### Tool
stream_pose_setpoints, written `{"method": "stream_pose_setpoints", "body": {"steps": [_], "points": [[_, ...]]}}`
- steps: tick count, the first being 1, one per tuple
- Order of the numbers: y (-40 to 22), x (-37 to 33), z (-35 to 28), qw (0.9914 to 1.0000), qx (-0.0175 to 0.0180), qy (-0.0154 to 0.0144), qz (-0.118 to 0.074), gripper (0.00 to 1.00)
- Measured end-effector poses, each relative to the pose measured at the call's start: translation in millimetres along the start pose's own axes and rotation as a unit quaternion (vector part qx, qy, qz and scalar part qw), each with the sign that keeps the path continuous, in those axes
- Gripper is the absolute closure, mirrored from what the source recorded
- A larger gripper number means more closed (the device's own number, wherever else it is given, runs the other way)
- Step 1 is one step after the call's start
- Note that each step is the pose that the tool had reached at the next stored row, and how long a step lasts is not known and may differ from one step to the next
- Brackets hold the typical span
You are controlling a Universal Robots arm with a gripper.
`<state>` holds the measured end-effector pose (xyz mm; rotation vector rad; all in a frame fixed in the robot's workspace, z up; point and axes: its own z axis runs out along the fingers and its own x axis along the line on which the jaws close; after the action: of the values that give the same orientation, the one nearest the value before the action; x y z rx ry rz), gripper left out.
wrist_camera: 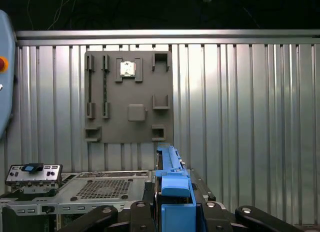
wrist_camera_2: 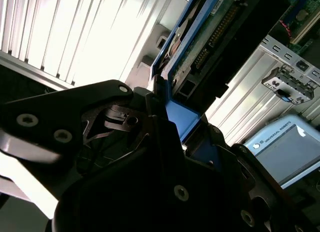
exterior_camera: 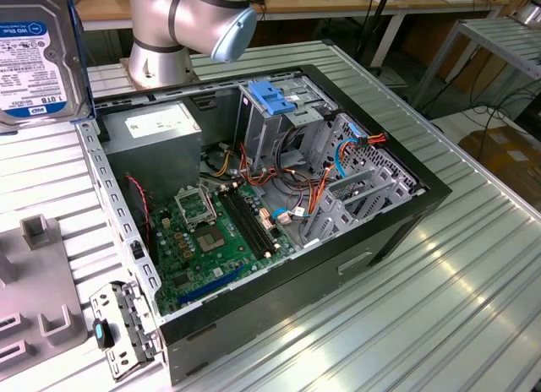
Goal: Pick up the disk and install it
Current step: 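Pick up the disk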
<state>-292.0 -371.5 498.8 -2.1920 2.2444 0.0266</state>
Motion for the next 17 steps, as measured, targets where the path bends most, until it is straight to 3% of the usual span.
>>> {"method": "stream_pose_setpoints", "body": {"steps": [7, 17], "points": [[-7.7, 7.9, -0.2, 1.00000, 0.0000, 0.0000, 0.000, 0.63], [-16.2, 28.2, -0.4, 1.00000, 0.0000, 0.0000, 0.000, 0.63]]}}
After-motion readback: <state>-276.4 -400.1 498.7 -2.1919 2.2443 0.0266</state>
